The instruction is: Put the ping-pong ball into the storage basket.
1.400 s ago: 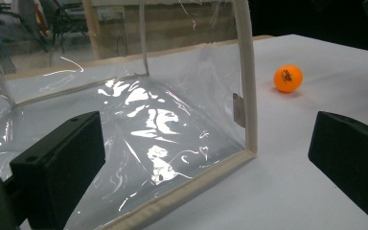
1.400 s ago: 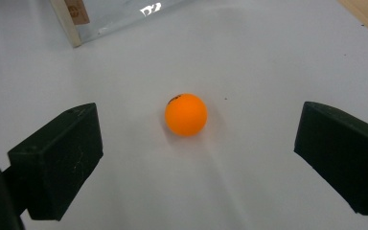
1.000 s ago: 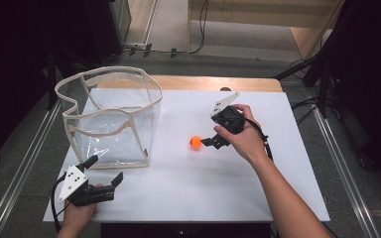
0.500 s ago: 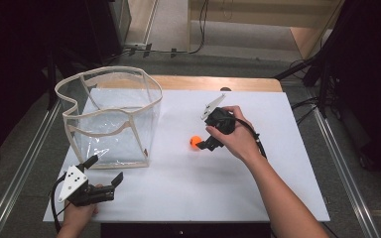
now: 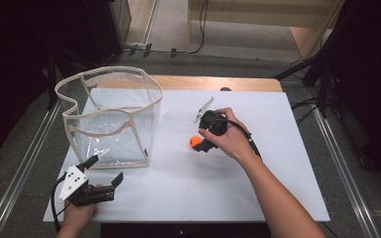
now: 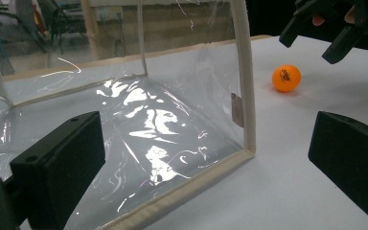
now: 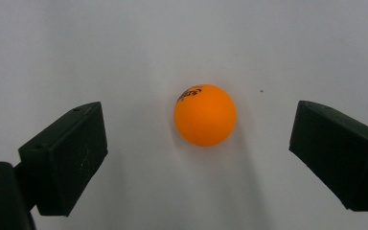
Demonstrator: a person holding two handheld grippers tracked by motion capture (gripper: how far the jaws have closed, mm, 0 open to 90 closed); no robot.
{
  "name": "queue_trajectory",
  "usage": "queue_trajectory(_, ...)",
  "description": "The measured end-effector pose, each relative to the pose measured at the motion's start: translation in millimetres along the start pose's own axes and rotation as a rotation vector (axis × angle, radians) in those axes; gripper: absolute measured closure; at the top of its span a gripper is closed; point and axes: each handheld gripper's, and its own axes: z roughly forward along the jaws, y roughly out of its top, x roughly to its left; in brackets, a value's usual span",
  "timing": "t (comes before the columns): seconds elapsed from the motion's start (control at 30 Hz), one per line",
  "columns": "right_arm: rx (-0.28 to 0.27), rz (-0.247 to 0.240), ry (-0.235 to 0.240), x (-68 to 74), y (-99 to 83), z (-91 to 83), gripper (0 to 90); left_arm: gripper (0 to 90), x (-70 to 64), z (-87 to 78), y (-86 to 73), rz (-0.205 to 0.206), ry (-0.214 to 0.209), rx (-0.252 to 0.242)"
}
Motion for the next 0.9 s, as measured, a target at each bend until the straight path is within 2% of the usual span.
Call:
queue_trajectory(0.3, 0.046, 0.003, 0.004, 0.1, 3.6, 9.9, 4.7, 0.0, -0.1, 0.1, 0.0, 0.001, 0.000, 0.000)
queue_trajectory(0.4, 0.071, -0.007, 0.014, 0.2, 5.9, 15.1, 4.8, 0.0, -0.1, 0.1, 0.0, 0.001, 0.000, 0.000)
queue_trajectory(0.47, 0.068, -0.022, 0.013, -0.7, 6.3, 16.4, 4.9, 0.0, 0.0, 0.1, 0.0, 0.001, 0.000, 0.000)
queue_trajectory(0.5, 0.070, -0.009, 0.007, 0.1, 7.2, 19.1, 11.7, 0.0, 0.0, 0.1, 0.0, 0.000, 0.000, 0.000)
queue_trajectory(0.53, 0.072, -0.003, -0.002, 0.6, 7.9, 19.9, 13.4, 0.0, 0.0, 0.0, 0.0, 0.000, -0.001, 0.000)
queue_trajectory(0.6, 0.076, -0.006, -0.004, 0.4, 8.2, 20.9, 13.4, 0.0, 0.1, 0.0, 0.0, 0.001, -0.001, 0.000)
queue_trajectory(0.63, 0.082, -0.025, -0.001, -0.7, 8.6, 22.2, 13.4, 0.0, 0.1, 0.0, 0.0, 0.000, -0.002, 0.000)
queue_trajectory(0.67, 0.101, -0.013, -0.004, 0.8, 9.8, 23.9, 13.4, 0.0, 0.3, 0.0, 0.0, 0.001, -0.001, 0.000)
queue_trajectory(0.7, 0.103, -0.025, -0.006, 0.3, 10.4, 24.9, 13.4, 0.0, 0.3, -0.1, 0.1, 0.000, -0.001, 0.002)
queue_trajectory(0.83, 0.121, -0.017, 0.002, 0.7, 11.3, 27.3, 13.5, 0.0, 0.2, 0.1, 0.0, 0.000, -0.002, -0.001)
queue_trajectory(0.9, 0.125, -0.019, -0.001, -0.1, 11.4, 29.9, 17.6, 0.0, 0.1, 0.2, 0.0, 0.000, -0.001, -0.001)
